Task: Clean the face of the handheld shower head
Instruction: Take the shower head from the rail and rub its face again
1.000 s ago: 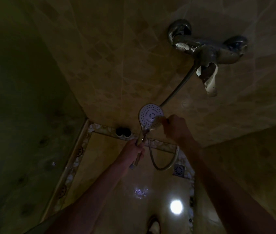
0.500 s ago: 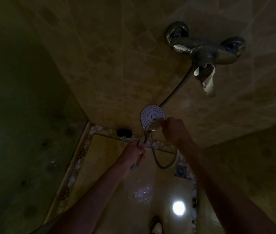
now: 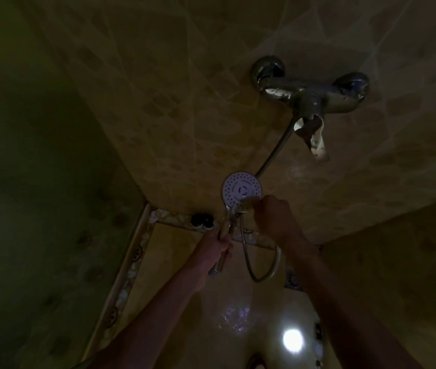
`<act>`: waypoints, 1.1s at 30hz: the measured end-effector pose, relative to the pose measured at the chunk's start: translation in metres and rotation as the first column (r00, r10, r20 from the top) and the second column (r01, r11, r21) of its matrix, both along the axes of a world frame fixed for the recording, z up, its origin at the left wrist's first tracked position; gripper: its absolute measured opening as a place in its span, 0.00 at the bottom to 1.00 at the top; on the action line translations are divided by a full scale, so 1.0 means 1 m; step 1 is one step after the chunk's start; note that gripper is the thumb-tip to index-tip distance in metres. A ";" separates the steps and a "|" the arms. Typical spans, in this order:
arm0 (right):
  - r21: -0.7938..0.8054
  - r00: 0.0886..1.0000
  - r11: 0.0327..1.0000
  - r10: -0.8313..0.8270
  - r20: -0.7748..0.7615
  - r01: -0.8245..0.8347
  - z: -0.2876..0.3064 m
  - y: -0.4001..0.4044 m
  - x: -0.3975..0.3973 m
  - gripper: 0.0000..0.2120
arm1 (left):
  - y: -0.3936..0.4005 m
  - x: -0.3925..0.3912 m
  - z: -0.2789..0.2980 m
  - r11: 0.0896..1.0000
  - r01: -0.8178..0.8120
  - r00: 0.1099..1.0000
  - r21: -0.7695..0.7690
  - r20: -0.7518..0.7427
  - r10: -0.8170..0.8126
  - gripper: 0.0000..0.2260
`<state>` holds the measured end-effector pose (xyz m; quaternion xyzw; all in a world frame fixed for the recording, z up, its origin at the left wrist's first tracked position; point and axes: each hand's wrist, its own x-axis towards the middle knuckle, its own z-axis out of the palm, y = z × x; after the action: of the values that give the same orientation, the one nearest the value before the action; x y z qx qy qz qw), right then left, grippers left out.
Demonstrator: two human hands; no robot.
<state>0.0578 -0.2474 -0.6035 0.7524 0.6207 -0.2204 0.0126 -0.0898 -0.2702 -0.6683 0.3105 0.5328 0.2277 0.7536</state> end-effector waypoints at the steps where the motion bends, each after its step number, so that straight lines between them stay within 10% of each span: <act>1: 0.014 0.998 0.998 -0.055 -0.040 0.056 0.006 -0.002 0.005 0.16 | 0.000 0.000 0.003 1.000 0.009 1.000 0.019 -0.001 -0.009 0.07; 7: -0.059 0.942 0.955 -0.297 -0.157 0.291 0.032 -0.005 0.044 0.17 | 0.003 0.004 0.015 0.999 0.010 0.998 0.045 0.062 -0.013 0.04; 12: 0.111 0.979 0.973 -0.205 -0.002 0.204 0.067 0.002 0.061 0.17 | 0.004 0.009 0.029 0.995 0.030 0.997 0.100 0.067 -0.037 0.10; 24: -0.072 0.971 0.971 -0.219 0.098 0.226 0.087 0.031 0.061 0.17 | 0.011 -0.023 0.071 0.995 -0.020 0.995 0.094 0.099 0.011 0.10; 33: -0.054 0.929 0.970 -0.243 -0.278 0.237 0.132 -0.018 0.029 0.14 | 0.008 -0.038 0.152 0.988 -0.032 0.987 0.154 0.162 0.007 0.08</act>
<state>0.0869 -0.2651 -0.4711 0.7830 0.5173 -0.3317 -0.0958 -0.1278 -0.2624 -0.5161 0.3438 0.4539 0.3003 0.7652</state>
